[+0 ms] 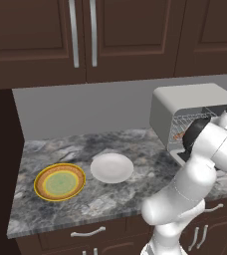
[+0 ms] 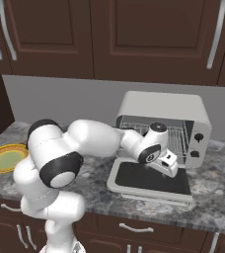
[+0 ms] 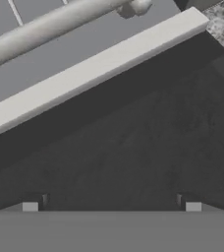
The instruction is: Open the toaster oven door. Place the baguette on the bottom rack in the toaster oven and place the steak on the top rack.
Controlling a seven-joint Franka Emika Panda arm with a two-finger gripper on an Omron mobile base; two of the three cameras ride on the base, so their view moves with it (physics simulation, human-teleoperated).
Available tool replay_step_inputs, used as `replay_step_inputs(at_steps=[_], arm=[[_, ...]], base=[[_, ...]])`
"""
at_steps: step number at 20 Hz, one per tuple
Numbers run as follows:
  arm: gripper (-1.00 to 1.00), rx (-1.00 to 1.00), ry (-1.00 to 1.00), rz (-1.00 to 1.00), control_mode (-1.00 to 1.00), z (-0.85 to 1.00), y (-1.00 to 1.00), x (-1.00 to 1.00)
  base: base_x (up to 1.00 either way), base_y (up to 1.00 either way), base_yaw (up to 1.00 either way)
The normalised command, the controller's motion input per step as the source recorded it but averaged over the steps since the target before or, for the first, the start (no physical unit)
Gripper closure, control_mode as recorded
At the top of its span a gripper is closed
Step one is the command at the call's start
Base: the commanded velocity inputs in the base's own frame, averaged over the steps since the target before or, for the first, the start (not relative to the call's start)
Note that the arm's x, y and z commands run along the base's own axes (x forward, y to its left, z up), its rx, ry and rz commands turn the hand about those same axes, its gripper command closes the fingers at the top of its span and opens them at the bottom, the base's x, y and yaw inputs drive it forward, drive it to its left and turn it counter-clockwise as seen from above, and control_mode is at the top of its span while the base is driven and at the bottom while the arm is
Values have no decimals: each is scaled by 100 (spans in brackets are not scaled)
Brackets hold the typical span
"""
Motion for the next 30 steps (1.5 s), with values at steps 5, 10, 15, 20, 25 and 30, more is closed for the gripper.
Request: replay_step_inputs(at_steps=[5, 10, 15, 20, 25, 30], arm=[[-100, 0, 0, -17, -100, -14, 0, 35], [-100, 0, 0, -12, -100, -15, 0, 31], [-100, 0, 0, -7, -100, -14, 0, 24], [-100, 1, 0, -7, -100, -16, 2, 25], [-100, 3, 0, -5, -100, -20, 1, 23], [-100, 5, 0, -4, -100, -7, 0, 31]], base=[[0, 0, 0], [0, 0, 0], [0, 0, 0], [0, 0, 0], [0, 0, 0], [0, 0, 0]])
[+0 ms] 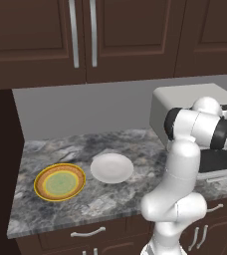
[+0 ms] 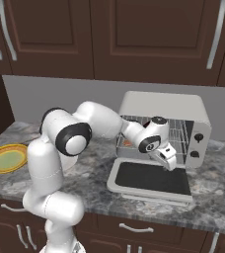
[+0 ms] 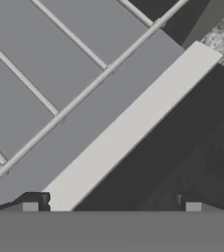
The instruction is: Open the toaster oven door. Place the baguette on the bottom rack in the toaster oven and place the steak on the top rack.
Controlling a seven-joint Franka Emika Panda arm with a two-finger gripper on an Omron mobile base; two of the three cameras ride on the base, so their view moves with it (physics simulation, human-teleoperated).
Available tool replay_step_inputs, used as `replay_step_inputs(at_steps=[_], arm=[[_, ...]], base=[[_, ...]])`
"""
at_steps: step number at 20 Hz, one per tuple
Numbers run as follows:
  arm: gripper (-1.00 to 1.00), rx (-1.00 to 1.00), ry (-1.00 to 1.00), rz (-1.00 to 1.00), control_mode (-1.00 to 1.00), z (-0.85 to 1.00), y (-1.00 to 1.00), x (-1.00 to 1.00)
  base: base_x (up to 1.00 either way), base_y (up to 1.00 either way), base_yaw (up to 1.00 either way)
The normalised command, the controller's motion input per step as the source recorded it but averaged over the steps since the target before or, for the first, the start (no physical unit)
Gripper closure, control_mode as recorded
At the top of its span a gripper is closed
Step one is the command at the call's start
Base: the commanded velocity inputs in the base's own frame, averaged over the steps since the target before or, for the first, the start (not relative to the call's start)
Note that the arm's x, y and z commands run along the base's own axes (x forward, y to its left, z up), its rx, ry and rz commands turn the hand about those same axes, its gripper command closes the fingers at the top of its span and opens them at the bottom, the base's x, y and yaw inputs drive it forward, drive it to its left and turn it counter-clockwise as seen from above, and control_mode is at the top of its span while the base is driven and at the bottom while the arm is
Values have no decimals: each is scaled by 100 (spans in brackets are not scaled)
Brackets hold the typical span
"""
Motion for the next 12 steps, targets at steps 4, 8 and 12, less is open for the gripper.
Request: replay_step_inputs(at_steps=[4, 8, 12], arm=[[-100, 7, 0, -3, -100, -7, 0, 19], [-100, 1, 0, 0, -100, -3, 0, -36], [-100, 0, -1, 0, -100, 1, 0, -59]], base=[[0, 0, 0], [0, 0, 0], [0, 0, 0]])
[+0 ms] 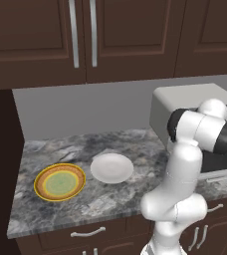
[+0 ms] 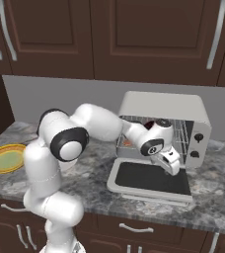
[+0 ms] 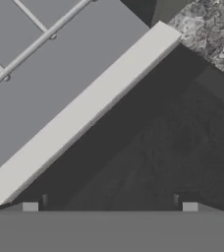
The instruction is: Open the toaster oven door. Place the baguette on the bottom rack in the toaster oven and place the steak on the top rack.
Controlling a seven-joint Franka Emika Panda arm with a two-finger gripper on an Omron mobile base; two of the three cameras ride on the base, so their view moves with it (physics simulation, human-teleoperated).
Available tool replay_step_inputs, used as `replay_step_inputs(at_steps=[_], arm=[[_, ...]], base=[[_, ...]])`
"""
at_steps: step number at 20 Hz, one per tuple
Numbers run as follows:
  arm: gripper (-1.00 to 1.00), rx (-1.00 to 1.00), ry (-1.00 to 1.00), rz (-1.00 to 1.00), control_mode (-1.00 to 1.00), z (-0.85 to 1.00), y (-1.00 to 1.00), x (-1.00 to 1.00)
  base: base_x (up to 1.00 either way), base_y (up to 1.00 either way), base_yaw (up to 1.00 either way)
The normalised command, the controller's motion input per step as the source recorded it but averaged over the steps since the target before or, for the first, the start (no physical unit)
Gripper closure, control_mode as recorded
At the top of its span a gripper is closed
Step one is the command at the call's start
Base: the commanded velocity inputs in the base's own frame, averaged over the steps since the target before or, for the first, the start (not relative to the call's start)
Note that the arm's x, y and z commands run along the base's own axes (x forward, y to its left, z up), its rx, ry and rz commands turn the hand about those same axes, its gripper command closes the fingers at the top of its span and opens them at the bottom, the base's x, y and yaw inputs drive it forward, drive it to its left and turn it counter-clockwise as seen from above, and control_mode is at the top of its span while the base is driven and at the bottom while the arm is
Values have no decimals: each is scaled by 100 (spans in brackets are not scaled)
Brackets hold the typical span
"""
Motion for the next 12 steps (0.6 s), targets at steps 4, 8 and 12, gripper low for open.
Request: replay_step_inputs(at_steps=[4, 8, 12], arm=[[-100, -3, -4, 3, -100, 19, 23, -42], [-100, -8, -7, 9, -100, 26, 44, -38], [-100, -11, -7, 8, -100, 30, 52, -31]], base=[[0, 0, 0], [0, 0, 0], [0, 0, 0]])
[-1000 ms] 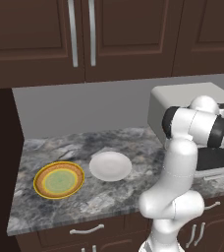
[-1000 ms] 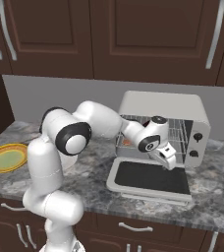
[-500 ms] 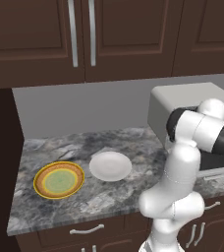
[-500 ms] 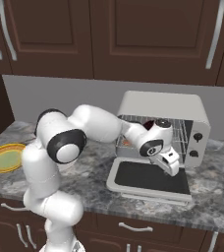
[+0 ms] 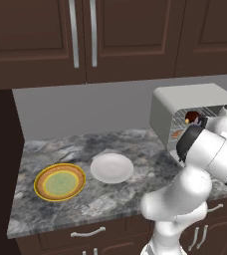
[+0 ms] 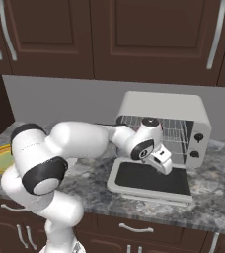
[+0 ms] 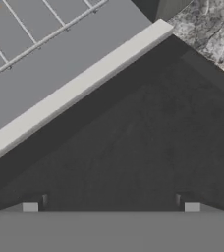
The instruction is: Open the toaster oven door. Place the baguette on the bottom rack in the toaster oven and place the steak on the top rack.
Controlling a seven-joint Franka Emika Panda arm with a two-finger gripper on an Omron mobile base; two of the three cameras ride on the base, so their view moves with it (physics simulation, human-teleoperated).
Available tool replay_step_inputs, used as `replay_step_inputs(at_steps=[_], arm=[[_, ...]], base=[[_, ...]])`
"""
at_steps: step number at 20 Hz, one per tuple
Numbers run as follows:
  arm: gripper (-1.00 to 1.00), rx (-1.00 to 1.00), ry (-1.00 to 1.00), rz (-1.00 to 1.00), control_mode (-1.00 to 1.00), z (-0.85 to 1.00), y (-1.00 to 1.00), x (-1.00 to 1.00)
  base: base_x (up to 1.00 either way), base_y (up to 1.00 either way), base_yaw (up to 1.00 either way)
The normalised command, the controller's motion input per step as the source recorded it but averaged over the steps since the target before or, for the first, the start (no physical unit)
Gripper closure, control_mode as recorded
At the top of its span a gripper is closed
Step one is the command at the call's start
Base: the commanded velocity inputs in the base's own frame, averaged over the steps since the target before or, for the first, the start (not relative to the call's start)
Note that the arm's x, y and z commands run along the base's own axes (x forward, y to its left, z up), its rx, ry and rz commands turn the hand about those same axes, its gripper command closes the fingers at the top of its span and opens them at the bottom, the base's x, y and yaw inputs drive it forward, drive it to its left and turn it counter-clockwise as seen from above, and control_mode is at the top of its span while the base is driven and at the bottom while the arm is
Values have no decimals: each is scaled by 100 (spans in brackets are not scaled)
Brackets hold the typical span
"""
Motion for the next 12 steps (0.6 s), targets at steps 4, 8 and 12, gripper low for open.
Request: replay_step_inputs(at_steps=[4, 8, 12], arm=[[-100, -8, -8, 8, -100, 33, 48, -30], [-100, -8, -5, 5, -100, 36, 50, -27], [-100, -4, -4, 1, -100, 38, 47, -28]], base=[[0, 0, 0], [0, 0, 0], [0, 0, 0]])
